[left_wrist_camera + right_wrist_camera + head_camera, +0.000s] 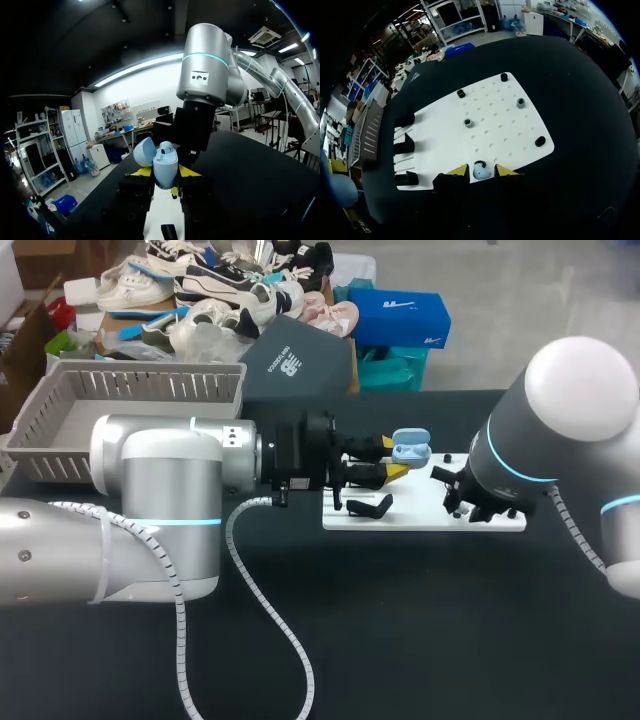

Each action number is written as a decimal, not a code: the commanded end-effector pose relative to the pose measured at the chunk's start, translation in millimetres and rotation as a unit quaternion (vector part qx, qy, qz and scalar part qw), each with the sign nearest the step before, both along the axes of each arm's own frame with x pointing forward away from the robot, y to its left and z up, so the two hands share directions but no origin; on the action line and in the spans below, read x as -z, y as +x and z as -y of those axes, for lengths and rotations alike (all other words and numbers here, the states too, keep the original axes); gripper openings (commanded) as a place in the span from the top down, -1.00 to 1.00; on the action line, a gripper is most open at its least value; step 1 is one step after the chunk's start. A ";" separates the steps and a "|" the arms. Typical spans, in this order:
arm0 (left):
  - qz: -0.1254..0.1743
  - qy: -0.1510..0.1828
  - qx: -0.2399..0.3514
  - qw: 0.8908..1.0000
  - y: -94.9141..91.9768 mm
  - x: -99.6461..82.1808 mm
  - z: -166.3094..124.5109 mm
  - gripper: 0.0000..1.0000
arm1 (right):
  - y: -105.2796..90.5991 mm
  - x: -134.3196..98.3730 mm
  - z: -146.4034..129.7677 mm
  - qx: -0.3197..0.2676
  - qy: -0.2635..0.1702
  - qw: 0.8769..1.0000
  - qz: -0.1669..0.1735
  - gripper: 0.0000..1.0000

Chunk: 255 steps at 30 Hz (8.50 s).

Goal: Pick up each earbud case from the left stands, insert the matching earbuds, close the lid, and place the case in the box.

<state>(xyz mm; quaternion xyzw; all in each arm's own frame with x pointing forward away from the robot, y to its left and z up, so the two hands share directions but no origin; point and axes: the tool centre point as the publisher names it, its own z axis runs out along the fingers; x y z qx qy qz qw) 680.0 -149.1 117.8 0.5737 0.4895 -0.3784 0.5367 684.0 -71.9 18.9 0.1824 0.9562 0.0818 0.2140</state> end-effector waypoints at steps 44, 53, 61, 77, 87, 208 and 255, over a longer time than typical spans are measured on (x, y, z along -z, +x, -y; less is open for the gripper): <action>0.001 -0.002 -0.001 1.000 0.2 0.8 0.2 1.00 | -35.9 -27.8 1.1 0.002 -0.003 1.000 0.031 1.00; 0.001 -0.002 -0.001 1.000 0.2 0.8 0.2 1.00 | -82.1 -52.0 0.3 -0.070 -0.048 0.996 0.024 1.00; 0.001 -0.002 -0.001 1.000 0.2 0.8 0.2 1.00 | -117.7 -78.6 -12.1 -0.169 -0.086 0.982 0.009 1.00; 0.001 -0.002 -0.001 1.000 0.2 0.8 0.2 1.00 | -130.0 -133.1 -51.3 -0.331 -0.148 0.930 0.057 1.00; 0.001 -0.002 -0.001 1.000 0.2 0.8 0.2 1.00 | -93.5 -154.0 -74.8 -0.385 -0.161 0.906 0.070 1.00; 0.001 -0.002 -0.001 1.000 0.2 0.8 0.2 1.00 | -16.6 -140.2 -87.1 -0.463 -0.168 0.867 0.079 0.58; 0.001 -0.002 -0.001 1.000 0.2 0.8 0.2 1.00 | 33.5 -161.4 -62.6 -0.389 -0.162 0.898 0.128 0.49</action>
